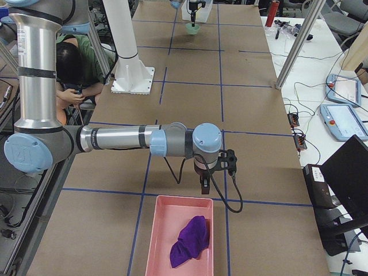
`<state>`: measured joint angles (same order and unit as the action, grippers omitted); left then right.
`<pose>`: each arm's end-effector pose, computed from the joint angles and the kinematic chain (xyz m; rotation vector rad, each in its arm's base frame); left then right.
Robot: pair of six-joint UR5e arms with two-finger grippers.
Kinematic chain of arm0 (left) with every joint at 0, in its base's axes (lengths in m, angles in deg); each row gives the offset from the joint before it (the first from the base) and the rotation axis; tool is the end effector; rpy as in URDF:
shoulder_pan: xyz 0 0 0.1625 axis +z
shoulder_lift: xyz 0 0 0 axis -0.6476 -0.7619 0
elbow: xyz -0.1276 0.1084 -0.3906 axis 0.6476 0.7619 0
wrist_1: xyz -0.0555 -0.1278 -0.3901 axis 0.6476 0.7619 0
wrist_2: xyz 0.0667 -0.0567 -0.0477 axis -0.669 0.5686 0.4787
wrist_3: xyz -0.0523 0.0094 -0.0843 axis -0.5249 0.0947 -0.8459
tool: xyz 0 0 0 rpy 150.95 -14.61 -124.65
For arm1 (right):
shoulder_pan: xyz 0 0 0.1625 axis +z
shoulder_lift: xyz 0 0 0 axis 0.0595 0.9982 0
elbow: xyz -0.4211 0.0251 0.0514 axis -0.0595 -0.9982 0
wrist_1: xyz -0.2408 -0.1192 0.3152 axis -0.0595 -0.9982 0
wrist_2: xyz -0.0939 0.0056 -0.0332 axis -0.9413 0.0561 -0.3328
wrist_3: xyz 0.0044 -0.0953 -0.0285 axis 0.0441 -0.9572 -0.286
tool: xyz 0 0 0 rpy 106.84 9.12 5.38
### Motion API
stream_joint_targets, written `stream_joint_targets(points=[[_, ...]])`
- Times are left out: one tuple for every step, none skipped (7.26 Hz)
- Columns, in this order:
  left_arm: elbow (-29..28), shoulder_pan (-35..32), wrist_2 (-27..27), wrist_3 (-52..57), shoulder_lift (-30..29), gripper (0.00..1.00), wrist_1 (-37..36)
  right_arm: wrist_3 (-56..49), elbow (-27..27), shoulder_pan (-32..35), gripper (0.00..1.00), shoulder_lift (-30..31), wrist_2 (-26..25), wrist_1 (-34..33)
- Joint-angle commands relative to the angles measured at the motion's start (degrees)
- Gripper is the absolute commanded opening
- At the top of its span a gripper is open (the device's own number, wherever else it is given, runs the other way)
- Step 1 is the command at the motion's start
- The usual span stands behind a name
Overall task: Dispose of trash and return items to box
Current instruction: 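Lift the pale green bowl with the left gripper toward the clear bin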
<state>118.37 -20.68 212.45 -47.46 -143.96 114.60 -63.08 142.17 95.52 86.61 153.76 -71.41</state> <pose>0.1438 -0.3824 0.6446 0.1160 1.0767 0.0743 0.0788 -0.4668 0.6352 0.0945 -0.8011 -0.0386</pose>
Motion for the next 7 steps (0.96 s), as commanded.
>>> stream_joint_targets(points=[[3.30,-2.66,1.94,0.38,-1.23,0.00,-4.88,0.72,-10.25,-0.44,1.00,-1.44,-0.48,15.22],[3.30,-3.46,1.94,0.47,-2.54,0.00,-5.76,0.98,-10.54,-0.79,1.00,-2.41,-0.22,15.18],[3.30,-5.29,1.94,1.78,-3.95,0.00,-8.20,2.20,-10.28,-1.57,1.00,-2.42,0.13,15.53],[3.30,-7.48,1.94,5.53,-5.61,0.00,-12.75,7.18,-9.50,-3.32,1.00,-2.50,0.83,15.79],[3.39,-10.38,2.12,10.79,-7.37,0.00,-18.37,8.62,-8.27,-4.04,1.00,-2.50,0.92,15.71],[3.39,-14.32,3.08,17.11,-9.48,0.00,-25.38,8.81,-6.17,-4.13,1.00,-2.42,1.27,15.10],[3.30,-17.49,3.09,23.09,-11.24,0.00,-31.55,8.90,-4.15,-4.22,1.00,-1.55,1.27,14.66]])
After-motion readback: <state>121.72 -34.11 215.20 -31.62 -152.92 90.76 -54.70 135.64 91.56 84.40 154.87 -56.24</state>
